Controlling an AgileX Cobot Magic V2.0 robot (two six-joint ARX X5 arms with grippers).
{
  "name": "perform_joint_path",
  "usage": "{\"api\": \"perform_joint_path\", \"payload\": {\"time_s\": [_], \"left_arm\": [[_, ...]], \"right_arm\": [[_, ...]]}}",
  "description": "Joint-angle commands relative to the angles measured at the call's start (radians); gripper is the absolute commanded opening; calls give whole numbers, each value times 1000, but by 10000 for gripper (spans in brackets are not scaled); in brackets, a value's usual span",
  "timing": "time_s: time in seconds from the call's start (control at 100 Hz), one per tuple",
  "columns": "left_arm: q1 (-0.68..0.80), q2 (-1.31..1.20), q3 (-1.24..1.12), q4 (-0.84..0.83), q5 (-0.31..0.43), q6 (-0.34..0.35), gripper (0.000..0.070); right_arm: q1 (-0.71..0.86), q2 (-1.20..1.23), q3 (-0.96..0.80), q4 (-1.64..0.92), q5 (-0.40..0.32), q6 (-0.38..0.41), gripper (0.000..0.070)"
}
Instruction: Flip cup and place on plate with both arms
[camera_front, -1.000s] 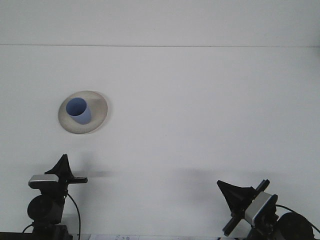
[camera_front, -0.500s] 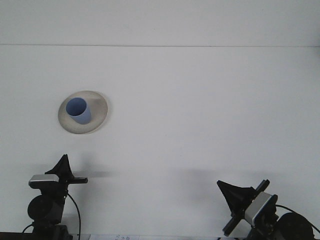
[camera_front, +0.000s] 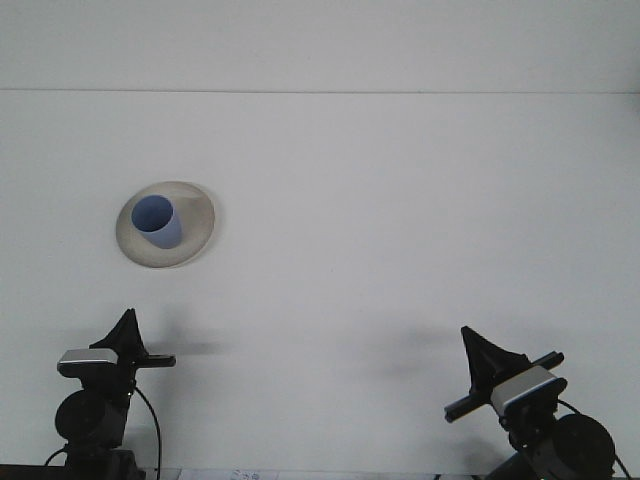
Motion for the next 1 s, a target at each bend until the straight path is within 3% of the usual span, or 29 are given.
{"api": "perform_joint_path", "payload": {"time_s": [0.0,0.1,0.16,0.4,0.99], "left_arm": [[2,-1,-19,8,2,5,13],[2,-1,-19,8,2,5,13],[2,-1,-19,8,2,5,13],[2,-1,-19,7,1,5,13],[2,-1,-19,7,1,5,13]], "right_arm": [[-150,-27,-81,81,-56,-5,7],[-343,-90,-219,187,-164,29,7],[-419,-117,-280,220,-185,55,7],[-487,-121,-443,327,-183,79,7],[-502,-121,-441,311,-164,90,7]]}}
